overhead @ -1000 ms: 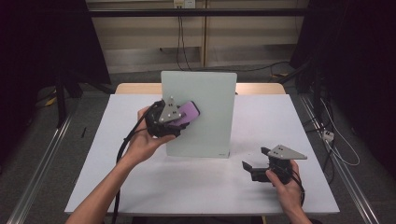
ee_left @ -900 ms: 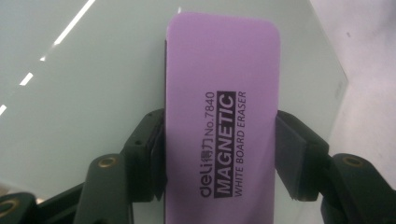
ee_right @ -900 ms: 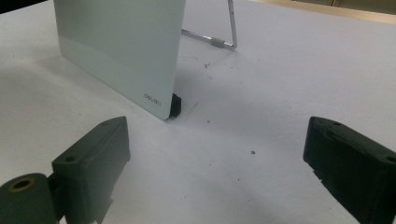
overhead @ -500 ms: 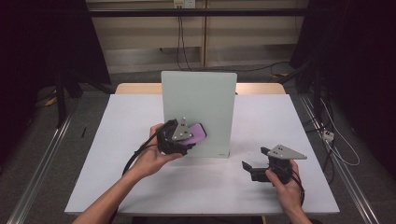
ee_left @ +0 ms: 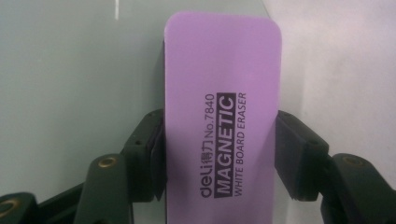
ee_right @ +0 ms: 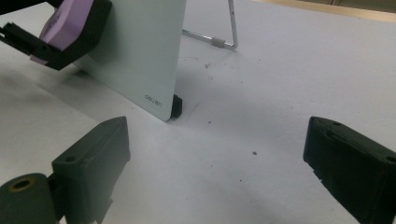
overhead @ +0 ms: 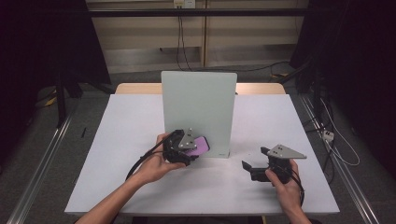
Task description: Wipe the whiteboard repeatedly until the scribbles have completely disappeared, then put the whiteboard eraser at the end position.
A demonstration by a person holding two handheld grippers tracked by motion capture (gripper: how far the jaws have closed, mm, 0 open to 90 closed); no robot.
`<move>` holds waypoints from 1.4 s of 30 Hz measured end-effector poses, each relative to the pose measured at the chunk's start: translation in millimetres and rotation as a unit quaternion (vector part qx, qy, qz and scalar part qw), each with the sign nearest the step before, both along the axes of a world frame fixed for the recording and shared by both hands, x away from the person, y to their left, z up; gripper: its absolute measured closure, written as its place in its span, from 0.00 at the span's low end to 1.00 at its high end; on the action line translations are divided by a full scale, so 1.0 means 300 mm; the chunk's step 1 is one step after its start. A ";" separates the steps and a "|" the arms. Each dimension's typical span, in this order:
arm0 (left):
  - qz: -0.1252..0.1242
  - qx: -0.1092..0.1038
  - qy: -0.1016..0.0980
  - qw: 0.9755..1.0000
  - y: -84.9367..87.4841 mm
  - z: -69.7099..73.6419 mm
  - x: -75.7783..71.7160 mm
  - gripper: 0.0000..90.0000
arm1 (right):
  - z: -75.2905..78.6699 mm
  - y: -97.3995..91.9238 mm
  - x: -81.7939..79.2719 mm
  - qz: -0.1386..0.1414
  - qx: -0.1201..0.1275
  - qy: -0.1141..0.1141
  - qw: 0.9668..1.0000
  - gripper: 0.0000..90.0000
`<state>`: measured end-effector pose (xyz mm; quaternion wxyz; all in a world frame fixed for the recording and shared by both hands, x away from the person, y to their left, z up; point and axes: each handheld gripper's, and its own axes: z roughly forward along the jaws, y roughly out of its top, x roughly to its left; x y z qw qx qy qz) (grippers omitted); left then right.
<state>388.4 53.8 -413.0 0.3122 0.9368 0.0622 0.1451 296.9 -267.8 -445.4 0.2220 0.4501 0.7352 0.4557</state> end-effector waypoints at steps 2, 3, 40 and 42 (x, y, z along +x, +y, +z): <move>-0.004 0.004 0.002 1.000 -0.004 -0.011 -0.002 0.45 | 0.000 0.001 0.000 0.000 -0.001 0.001 1.000 0.08; -0.004 0.003 0.003 1.000 -0.004 -0.012 -0.002 0.45 | 0.000 0.002 0.001 0.000 -0.002 0.001 1.000 0.08; 0.042 -0.109 0.039 0.992 0.171 0.157 0.041 0.45 | -0.005 0.007 0.005 0.006 -0.004 0.003 1.000 0.08; 0.042 -0.108 0.041 0.992 0.172 0.159 0.039 0.45 | -0.005 0.005 0.005 0.009 -0.004 0.001 1.000 0.08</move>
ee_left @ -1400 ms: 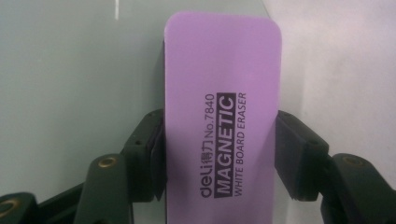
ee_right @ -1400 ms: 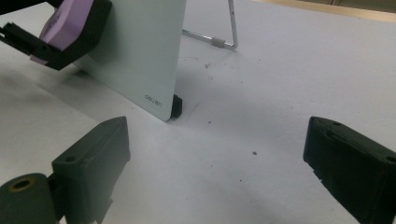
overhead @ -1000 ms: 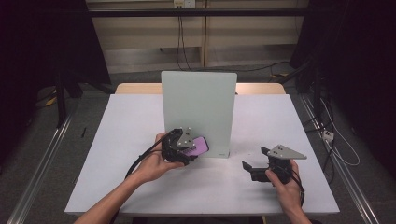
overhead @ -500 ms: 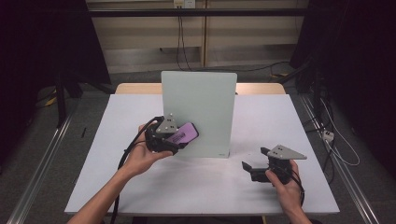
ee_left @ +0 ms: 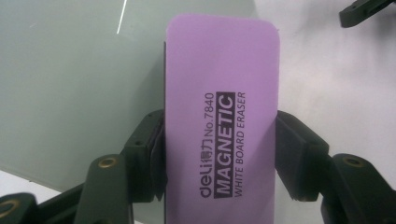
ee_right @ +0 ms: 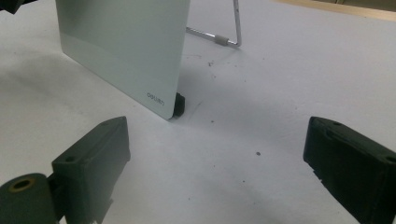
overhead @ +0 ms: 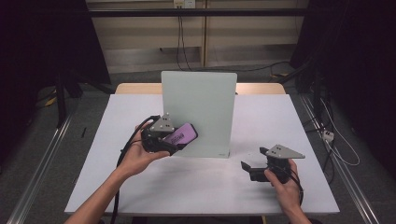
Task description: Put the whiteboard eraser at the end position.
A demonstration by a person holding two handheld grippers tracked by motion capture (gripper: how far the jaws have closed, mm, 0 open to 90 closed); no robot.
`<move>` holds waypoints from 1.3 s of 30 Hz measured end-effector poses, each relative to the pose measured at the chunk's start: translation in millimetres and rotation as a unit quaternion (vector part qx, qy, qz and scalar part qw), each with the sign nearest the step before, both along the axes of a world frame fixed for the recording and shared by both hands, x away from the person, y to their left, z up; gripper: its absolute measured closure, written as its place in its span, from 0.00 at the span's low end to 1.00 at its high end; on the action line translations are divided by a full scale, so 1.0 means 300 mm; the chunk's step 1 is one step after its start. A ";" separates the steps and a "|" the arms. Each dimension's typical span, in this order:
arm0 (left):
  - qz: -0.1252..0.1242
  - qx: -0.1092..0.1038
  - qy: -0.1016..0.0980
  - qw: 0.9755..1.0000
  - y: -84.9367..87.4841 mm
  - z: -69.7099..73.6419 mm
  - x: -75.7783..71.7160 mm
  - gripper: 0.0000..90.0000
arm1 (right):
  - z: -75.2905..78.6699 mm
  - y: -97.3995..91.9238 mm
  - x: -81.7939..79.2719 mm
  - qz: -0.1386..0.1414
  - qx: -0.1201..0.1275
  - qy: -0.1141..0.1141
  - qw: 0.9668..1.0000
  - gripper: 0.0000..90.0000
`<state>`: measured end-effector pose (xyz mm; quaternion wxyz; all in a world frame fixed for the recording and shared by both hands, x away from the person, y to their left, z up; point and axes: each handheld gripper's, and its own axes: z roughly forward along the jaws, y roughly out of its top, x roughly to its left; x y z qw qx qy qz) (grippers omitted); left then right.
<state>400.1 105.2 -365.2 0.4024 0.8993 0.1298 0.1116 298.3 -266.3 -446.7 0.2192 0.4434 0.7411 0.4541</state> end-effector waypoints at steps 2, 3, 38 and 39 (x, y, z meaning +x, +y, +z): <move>-0.002 0.000 0.006 1.000 0.001 0.001 -0.002 0.45 | -0.002 -0.001 0.001 0.002 -0.001 0.000 1.000 0.08; 0.000 -0.001 0.009 1.000 0.001 0.002 -0.003 0.45 | -0.003 -0.002 0.001 0.004 0.000 0.000 1.000 0.08; -0.033 0.030 0.056 0.997 -0.049 -0.015 -0.042 0.45 | -0.005 -0.002 0.014 0.007 0.008 0.005 1.000 0.08; -0.036 0.028 0.057 0.997 -0.053 -0.017 -0.046 0.45 | -0.004 -0.002 0.013 0.008 0.007 0.005 1.000 0.08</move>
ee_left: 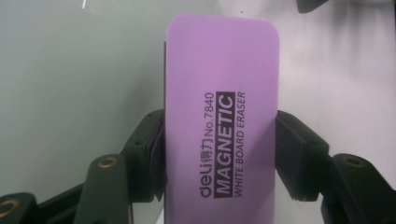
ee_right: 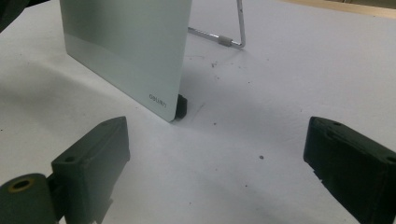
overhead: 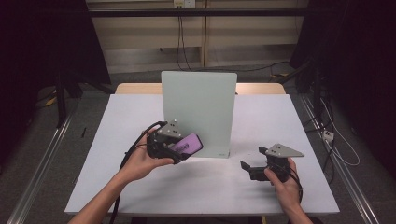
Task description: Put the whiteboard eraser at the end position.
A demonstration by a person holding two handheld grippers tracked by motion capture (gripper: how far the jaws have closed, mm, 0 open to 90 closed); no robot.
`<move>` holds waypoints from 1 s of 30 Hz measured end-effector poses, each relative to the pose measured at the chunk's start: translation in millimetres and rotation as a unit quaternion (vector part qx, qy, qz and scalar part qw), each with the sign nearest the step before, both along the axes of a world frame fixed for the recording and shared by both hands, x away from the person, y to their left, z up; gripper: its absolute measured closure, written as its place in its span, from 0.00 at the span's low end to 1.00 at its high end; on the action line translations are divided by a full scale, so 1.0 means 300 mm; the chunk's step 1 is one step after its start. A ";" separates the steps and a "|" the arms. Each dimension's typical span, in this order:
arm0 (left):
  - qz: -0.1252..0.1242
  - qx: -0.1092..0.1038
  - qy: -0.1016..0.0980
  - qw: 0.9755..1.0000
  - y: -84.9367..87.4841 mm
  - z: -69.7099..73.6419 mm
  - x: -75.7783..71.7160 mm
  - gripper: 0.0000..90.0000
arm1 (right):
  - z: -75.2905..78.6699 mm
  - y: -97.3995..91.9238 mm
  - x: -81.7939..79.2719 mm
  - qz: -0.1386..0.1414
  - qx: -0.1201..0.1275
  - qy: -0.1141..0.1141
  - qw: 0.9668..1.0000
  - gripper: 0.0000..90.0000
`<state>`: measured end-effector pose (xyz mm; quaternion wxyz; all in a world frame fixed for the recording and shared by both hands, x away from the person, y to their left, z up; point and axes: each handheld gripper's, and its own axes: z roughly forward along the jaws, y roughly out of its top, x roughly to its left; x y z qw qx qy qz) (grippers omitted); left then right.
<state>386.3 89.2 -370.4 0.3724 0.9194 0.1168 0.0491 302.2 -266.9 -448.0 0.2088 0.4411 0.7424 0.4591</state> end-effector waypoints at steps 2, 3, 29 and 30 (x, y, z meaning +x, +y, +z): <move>-0.009 0.003 0.005 1.000 -0.007 -0.001 -0.008 0.45 | 0.002 0.000 -0.002 0.000 -0.001 -0.001 1.000 0.08; -0.013 0.006 0.004 1.000 -0.015 -0.002 -0.014 0.45 | 0.003 0.002 -0.003 -0.002 -0.001 -0.001 1.000 0.08; -0.055 0.065 0.081 0.993 -0.133 -0.102 -0.048 0.45 | 0.006 -0.002 -0.009 -0.002 -0.002 -0.005 1.000 0.08; -0.052 0.086 0.072 0.992 -0.138 -0.099 -0.052 0.45 | 0.006 -0.001 -0.009 -0.002 -0.002 -0.004 1.000 0.08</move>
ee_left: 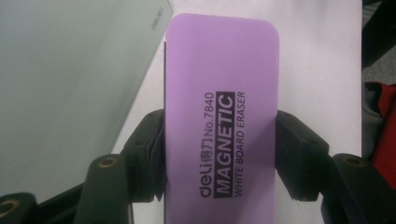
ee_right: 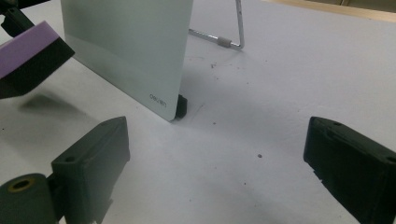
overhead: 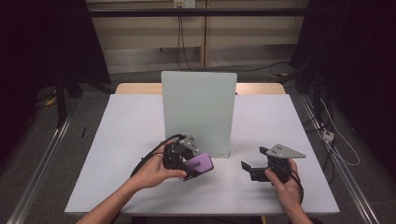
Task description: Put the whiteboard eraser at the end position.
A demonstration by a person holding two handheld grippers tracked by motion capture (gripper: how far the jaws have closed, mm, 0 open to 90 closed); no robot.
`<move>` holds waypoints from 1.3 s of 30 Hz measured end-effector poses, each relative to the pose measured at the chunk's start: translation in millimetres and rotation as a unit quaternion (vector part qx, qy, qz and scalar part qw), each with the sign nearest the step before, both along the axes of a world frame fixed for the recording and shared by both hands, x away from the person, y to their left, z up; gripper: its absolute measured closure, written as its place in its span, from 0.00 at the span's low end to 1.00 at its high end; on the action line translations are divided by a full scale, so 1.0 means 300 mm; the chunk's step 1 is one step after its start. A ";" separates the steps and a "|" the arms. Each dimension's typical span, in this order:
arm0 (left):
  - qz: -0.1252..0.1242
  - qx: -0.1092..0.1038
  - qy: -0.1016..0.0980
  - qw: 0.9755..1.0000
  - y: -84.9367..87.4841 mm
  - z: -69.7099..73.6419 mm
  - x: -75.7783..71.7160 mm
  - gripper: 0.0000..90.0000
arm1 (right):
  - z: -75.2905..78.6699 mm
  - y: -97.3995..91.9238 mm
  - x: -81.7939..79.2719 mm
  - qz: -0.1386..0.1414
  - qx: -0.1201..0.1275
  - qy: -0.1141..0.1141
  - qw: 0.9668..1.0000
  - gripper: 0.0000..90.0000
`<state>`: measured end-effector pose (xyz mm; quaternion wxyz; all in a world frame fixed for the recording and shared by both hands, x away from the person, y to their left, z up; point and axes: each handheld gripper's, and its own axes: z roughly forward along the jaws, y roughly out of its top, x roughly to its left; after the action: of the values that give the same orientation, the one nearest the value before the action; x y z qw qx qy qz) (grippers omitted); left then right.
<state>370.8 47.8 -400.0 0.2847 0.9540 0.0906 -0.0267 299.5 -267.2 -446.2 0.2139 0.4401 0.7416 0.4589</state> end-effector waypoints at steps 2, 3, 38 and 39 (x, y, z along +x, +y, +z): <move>-0.007 -0.006 0.012 1.000 -0.013 -0.015 -0.002 0.45 | 0.000 0.001 0.000 0.001 -0.001 0.000 1.000 0.08; -0.009 0.006 0.009 1.000 -0.019 -0.015 -0.003 0.45 | 0.000 0.002 0.001 0.001 -0.001 0.000 1.000 0.08; -0.019 0.017 0.031 0.999 -0.088 -0.112 -0.016 0.45 | -0.003 0.007 0.004 0.005 -0.007 0.001 1.000 0.08; -0.018 0.015 0.032 0.999 -0.086 -0.114 -0.014 0.45 | -0.003 0.007 0.004 0.004 -0.007 0.001 1.000 0.08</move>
<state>366.5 21.9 -434.1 0.2666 0.9583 0.0830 -0.0607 300.8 -265.0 -447.2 0.2146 0.4355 0.7471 0.4540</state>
